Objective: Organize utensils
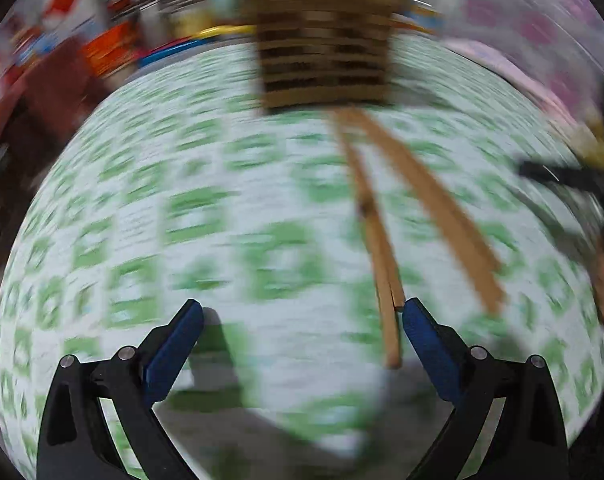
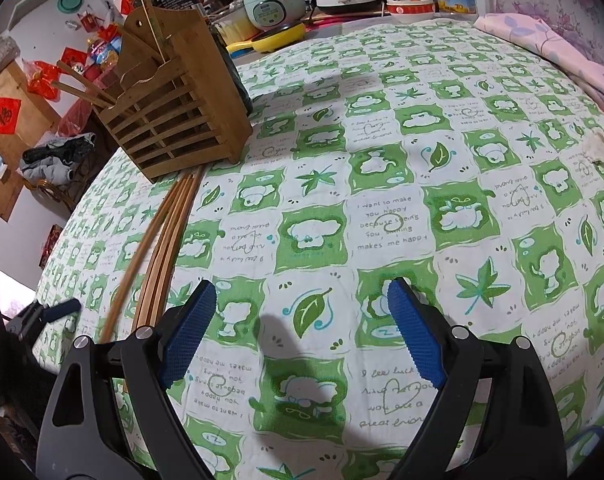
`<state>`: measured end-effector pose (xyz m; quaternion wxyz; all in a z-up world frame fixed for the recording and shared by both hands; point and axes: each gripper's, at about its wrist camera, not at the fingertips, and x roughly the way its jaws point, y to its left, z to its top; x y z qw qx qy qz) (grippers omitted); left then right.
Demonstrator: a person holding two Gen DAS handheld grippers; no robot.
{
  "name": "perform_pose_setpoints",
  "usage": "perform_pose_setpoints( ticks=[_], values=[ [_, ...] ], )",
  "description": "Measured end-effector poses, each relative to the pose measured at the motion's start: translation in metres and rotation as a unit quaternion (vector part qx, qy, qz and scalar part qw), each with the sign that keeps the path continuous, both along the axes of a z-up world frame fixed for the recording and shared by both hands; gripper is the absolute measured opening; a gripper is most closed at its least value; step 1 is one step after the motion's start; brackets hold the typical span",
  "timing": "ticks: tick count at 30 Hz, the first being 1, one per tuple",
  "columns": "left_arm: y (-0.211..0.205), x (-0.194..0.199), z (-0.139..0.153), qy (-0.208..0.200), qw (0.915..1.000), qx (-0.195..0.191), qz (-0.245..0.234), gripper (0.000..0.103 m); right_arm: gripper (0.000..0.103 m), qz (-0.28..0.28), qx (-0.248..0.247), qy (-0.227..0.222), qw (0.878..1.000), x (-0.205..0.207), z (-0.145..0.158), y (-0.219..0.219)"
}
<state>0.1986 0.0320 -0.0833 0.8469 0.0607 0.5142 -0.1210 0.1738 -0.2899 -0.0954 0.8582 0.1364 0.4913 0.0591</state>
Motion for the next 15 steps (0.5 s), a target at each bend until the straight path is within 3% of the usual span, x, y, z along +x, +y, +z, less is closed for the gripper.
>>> perform_pose_setpoints(
  ticks=[2,3,5,11,15],
  values=[
    [0.021,0.006,0.001,0.001,0.9988,-0.029,0.038,0.097,0.085,0.001,-0.001,-0.005,1.0,-0.001,0.001,0.001],
    [0.03,0.007,0.004,0.0,0.9973,-0.057,0.047,0.097,0.085,0.004,-0.002,-0.012,1.0,-0.002,0.004,0.002],
    [0.034,0.008,0.005,0.0,0.9959,-0.074,0.051,0.097,0.085,0.019,-0.006,-0.025,0.999,-0.005,0.008,0.007],
    [0.027,0.01,0.004,-0.003,0.9973,-0.054,0.049,0.097,0.076,0.118,-0.045,-0.052,0.991,-0.018,0.014,0.051],
    [0.024,0.009,0.004,-0.004,0.998,-0.042,0.046,0.097,0.071,0.203,-0.094,-0.057,0.973,-0.032,0.011,0.09]
  ],
)
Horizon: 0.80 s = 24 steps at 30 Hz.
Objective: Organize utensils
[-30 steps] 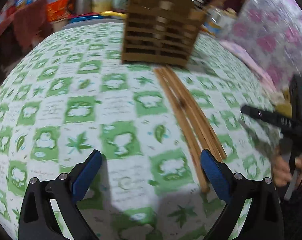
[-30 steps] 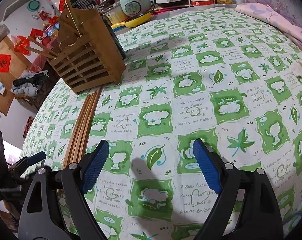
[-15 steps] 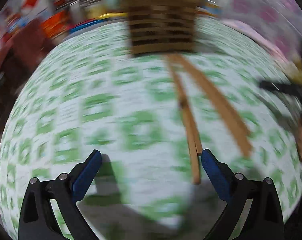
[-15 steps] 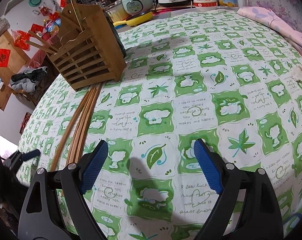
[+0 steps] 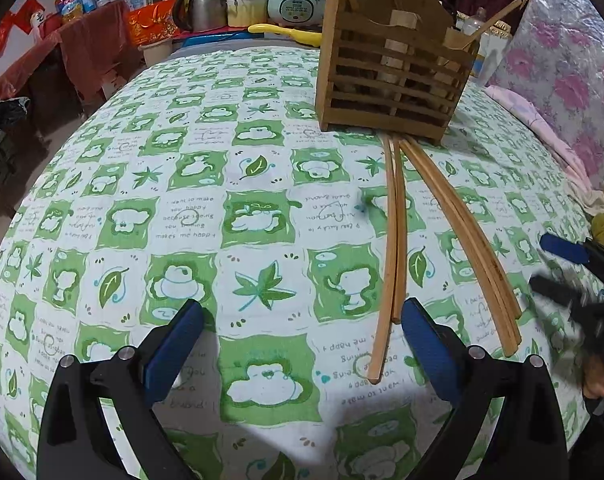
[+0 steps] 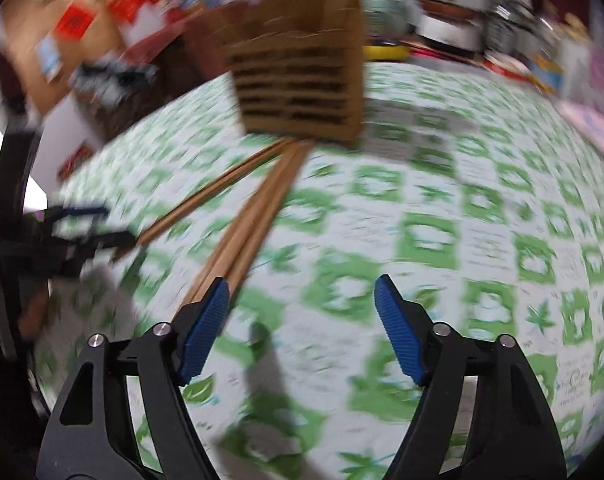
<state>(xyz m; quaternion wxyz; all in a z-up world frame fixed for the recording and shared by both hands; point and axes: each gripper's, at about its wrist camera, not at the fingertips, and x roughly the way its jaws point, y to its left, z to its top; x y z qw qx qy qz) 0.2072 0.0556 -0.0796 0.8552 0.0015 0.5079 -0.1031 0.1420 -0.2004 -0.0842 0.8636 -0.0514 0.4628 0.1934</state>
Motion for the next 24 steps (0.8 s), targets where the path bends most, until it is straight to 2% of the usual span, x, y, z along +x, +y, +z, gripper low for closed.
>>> perform_pose_setpoints(
  ticks=[2,7,11,14,17,22,23,24],
  values=[
    [0.002,0.001,-0.001,0.0,1.0,-0.004,0.001,0.097,0.066,0.018,-0.021,0.0,1.0,-0.004,-0.001,0.01],
    [0.005,0.001,0.0,-0.002,0.9998,-0.02,0.003,0.097,0.064,0.017,-0.033,0.008,0.999,-0.007,-0.003,0.011],
    [0.004,-0.004,0.001,0.001,0.9999,-0.013,-0.005,0.097,0.063,-0.01,-0.06,-0.009,0.998,-0.007,-0.003,0.002],
    [0.003,-0.017,0.004,0.003,0.9995,-0.017,-0.027,0.097,0.063,-0.054,-0.036,0.005,0.998,0.0,-0.004,-0.026],
    [0.001,-0.027,0.005,0.003,0.9988,-0.016,-0.046,0.097,0.063,-0.08,0.012,0.027,0.996,0.006,-0.005,-0.046],
    [-0.017,-0.031,0.001,-0.004,0.9971,0.031,-0.07,0.097,0.067,-0.09,0.009,0.031,0.995,0.008,-0.008,-0.047],
    [-0.019,-0.031,-0.001,-0.004,0.9967,0.039,-0.07,0.095,0.067,-0.089,0.009,0.031,0.996,0.008,-0.008,-0.047],
    [-0.02,-0.03,-0.001,-0.008,0.9963,0.045,-0.073,0.088,0.067,-0.089,0.01,0.031,0.995,0.008,-0.008,-0.047]
  ],
)
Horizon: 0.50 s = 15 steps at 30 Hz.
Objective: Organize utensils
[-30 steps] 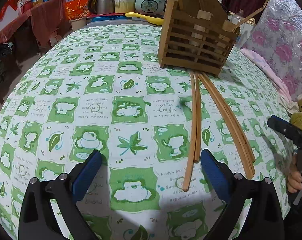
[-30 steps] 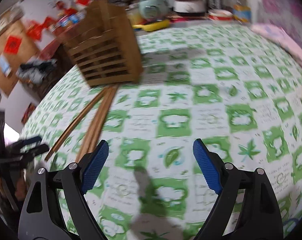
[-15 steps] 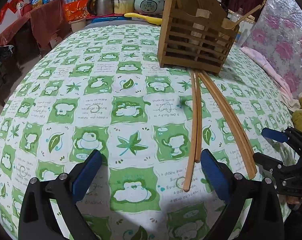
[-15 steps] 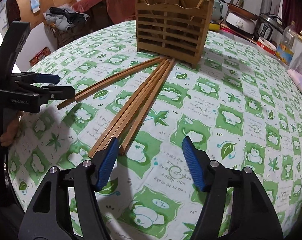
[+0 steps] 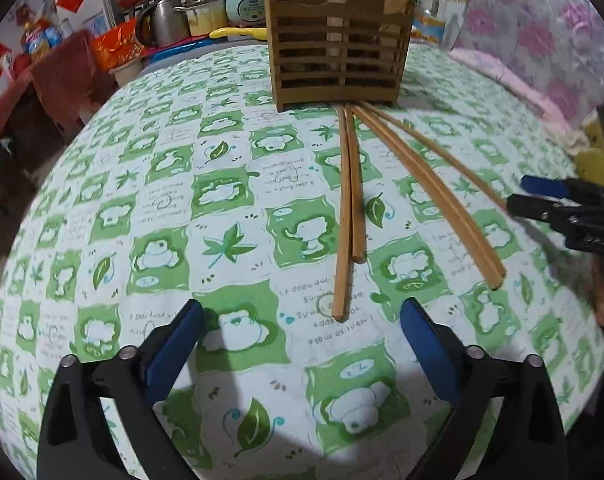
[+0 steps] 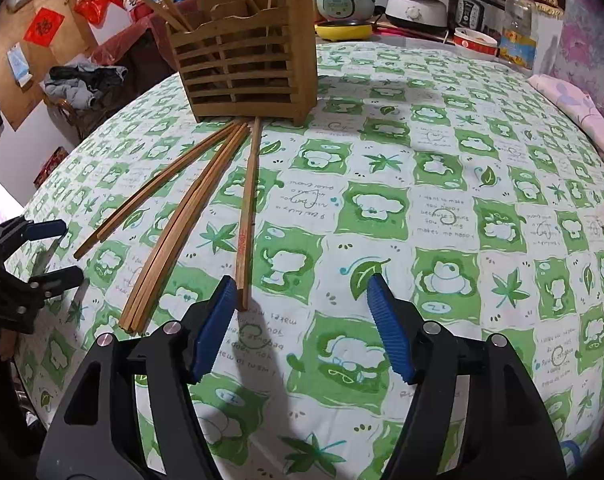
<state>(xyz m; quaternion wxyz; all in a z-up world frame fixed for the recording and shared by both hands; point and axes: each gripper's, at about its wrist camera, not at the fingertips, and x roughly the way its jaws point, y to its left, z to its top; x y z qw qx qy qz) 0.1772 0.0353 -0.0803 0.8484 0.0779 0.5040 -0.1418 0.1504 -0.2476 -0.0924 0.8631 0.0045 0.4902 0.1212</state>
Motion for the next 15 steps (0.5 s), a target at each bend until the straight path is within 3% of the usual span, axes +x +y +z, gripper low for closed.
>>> perform_pose_setpoints(
  ticks=[4,6,8,12,15],
  values=[
    [0.012,0.008,0.005,-0.024,0.9996,0.007,0.015,0.04,0.067,-0.002,0.003,0.0,1.0,0.0,0.0,0.0],
    [0.026,0.013,0.005,-0.019,0.9989,-0.017,0.039,0.03,0.067,-0.001,0.001,0.0,1.0,0.0,0.0,-0.001],
    [0.033,0.013,0.007,-0.017,0.9982,-0.037,0.045,0.029,0.067,0.001,0.0,0.0,1.0,-0.001,0.0,-0.001],
    [0.016,0.012,0.006,-0.025,0.9993,-0.001,0.026,0.032,0.067,0.008,-0.002,-0.002,1.0,-0.001,0.0,0.002],
    [0.012,0.015,0.005,-0.02,0.9996,-0.012,0.018,0.032,0.066,0.02,-0.005,-0.005,1.0,-0.003,0.001,0.008]
  ],
)
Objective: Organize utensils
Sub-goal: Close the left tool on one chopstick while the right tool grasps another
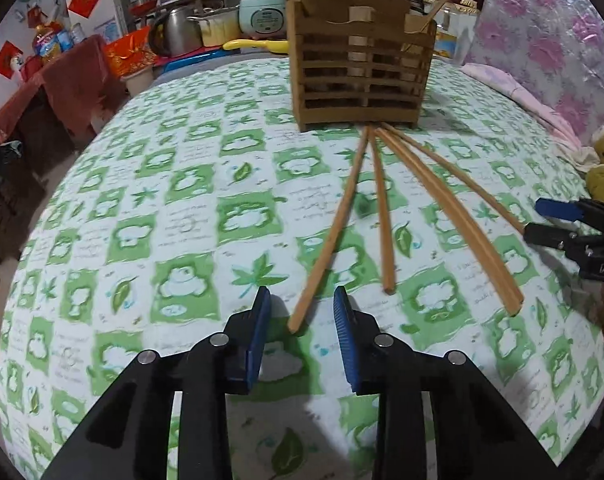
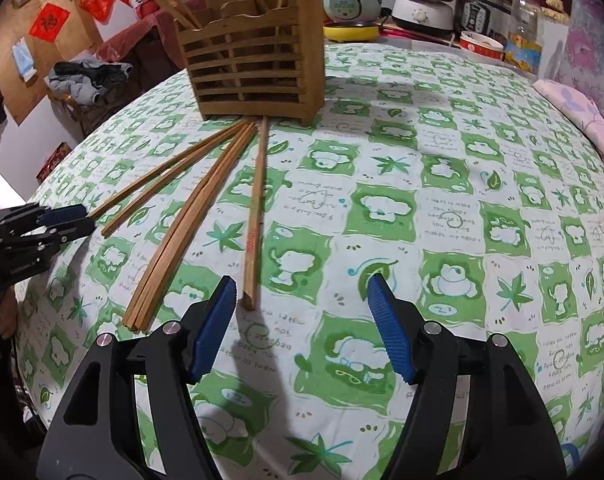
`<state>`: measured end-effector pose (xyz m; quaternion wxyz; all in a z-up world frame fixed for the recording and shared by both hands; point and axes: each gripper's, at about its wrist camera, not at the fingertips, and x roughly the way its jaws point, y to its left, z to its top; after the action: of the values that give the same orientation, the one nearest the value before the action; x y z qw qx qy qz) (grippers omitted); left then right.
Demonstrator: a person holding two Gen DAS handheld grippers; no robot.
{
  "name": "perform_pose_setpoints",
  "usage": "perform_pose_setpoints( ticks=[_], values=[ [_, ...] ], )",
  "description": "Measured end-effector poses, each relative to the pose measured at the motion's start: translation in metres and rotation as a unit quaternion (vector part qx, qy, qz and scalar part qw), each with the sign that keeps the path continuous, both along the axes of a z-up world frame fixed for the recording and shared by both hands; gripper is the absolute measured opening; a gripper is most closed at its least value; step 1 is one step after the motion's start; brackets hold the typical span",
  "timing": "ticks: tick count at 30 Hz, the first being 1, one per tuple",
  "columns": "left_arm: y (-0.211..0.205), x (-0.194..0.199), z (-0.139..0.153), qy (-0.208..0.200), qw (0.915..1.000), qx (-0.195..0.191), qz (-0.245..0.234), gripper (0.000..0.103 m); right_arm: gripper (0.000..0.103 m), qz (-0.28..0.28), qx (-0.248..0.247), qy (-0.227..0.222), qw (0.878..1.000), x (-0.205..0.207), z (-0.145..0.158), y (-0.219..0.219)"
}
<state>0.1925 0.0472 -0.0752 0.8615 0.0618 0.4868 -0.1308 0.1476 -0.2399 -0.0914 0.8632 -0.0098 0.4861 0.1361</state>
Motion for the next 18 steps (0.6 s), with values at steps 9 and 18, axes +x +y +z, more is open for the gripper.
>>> perform_pose_setpoints(
  ticks=[9,18],
  values=[
    [0.007,-0.012,0.011,-0.013,0.9979,-0.063,0.01,0.006,0.007,0.016,0.009,-0.005,1.0,-0.004,0.003,0.004],
    [0.009,-0.03,0.02,-0.032,0.997,-0.064,0.029,0.006,0.007,0.01,0.016,-0.027,0.999,-0.012,0.012,0.0]
  ],
)
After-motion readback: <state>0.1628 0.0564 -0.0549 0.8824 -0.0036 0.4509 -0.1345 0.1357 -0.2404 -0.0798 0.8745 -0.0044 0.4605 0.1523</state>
